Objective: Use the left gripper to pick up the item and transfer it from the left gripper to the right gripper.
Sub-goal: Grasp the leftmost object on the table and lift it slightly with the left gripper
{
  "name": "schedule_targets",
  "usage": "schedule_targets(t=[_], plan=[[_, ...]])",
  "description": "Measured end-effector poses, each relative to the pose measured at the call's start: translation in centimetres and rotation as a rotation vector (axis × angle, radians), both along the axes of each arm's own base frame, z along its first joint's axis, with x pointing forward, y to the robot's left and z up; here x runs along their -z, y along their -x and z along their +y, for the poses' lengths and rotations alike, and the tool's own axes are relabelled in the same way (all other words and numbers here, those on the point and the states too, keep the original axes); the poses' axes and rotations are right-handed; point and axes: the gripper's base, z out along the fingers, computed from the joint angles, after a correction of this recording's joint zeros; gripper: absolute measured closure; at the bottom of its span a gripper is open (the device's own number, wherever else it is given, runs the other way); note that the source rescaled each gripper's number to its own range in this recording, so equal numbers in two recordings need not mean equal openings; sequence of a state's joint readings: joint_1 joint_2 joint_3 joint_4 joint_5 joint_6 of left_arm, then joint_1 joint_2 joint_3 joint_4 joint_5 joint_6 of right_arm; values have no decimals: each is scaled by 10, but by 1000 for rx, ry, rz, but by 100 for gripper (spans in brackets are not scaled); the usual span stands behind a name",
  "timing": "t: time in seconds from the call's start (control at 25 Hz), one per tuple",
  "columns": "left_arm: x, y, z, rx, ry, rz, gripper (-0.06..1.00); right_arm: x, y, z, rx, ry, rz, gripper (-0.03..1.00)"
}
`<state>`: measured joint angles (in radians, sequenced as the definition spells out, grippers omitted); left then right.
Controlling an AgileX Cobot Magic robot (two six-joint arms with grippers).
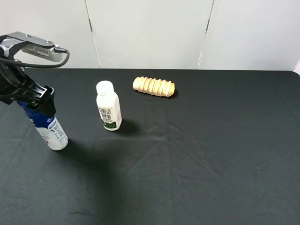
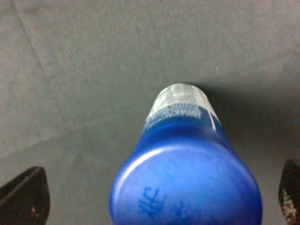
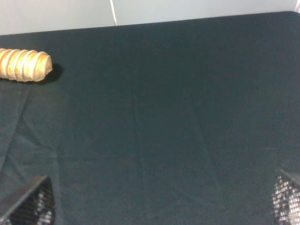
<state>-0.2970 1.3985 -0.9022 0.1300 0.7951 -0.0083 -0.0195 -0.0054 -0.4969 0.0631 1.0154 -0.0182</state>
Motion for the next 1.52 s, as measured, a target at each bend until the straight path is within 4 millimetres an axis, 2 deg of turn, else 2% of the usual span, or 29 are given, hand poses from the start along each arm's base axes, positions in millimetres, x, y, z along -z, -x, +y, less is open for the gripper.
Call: schedule_targets(t=[0.48,0.88,1.36,1.44,1.52], plan=[[0,0,-4,-21,55,-6,-2,0,0,0,0,0,0,-3],[15,8,-3,-28,51,41,-2,0,0,0,0,0,0,-3],[14,4,-4,-25,67,-5,-1,0,0,0,-1,-1,0,-3],[14,4,-4,-25,67,-5,2,0,0,0,-1,-1,0,-3],[14,4,-4,-25,68,-5,13,0,0,0,-1,-1,0,-3]])
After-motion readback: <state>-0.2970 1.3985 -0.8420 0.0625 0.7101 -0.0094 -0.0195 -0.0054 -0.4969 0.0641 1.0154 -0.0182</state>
